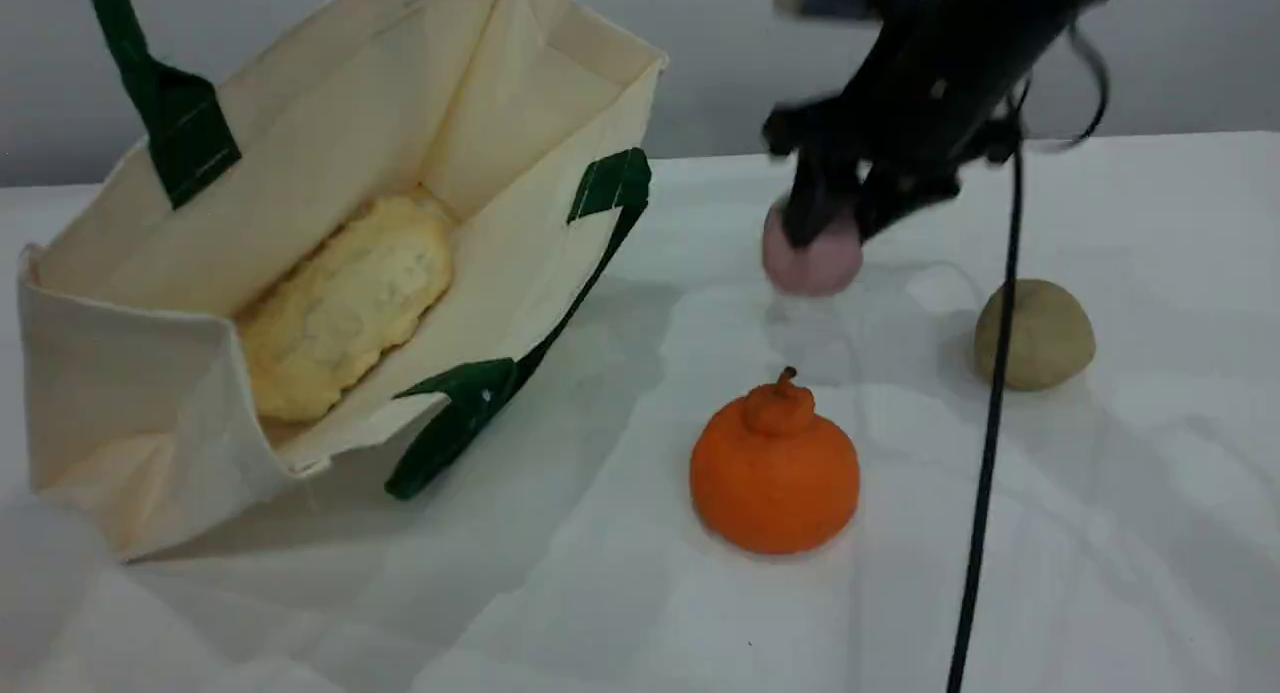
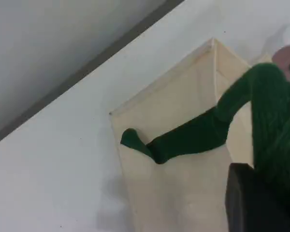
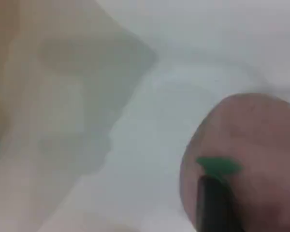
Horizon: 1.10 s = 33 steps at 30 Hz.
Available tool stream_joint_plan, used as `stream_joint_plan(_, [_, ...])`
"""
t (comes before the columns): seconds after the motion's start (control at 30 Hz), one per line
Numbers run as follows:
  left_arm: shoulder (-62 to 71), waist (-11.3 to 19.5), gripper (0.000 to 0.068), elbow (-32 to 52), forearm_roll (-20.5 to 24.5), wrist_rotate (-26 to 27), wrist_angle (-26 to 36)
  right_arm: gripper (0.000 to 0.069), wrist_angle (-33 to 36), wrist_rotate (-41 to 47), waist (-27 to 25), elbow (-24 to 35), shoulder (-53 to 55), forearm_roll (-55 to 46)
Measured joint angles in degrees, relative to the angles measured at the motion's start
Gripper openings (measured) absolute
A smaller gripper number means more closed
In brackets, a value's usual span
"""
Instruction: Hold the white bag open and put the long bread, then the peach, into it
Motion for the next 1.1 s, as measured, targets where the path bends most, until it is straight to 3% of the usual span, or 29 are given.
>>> stream_joint_plan(0.2, [0.00, 0.00, 0.0096, 0.00, 0.00, 0.64, 0.00, 0.0303, 1.86, 2.30, 0.12, 2.36, -7.67, -2.95])
stream_joint_plan(0.5, [0.00, -0.03, 0.0096, 0.00, -4.49, 1.70, 0.00, 0.0303, -8.03, 0.77, 1.67, 17.22, -20.83, -0.68])
stream_joint_plan(0.73, [0.00, -0.03, 0.0096, 0.00, -7.22, 1.70, 0.00, 0.0303, -15.14, 0.14, 9.98, 27.59, -30.13, 0.29])
stream_joint_plan(1.1, [0.00, -0.03, 0.0096, 0.00, -13.20, 3.21, 0.00, 0.0303, -20.87, 0.18, 25.27, 27.36, -29.70, 2.28])
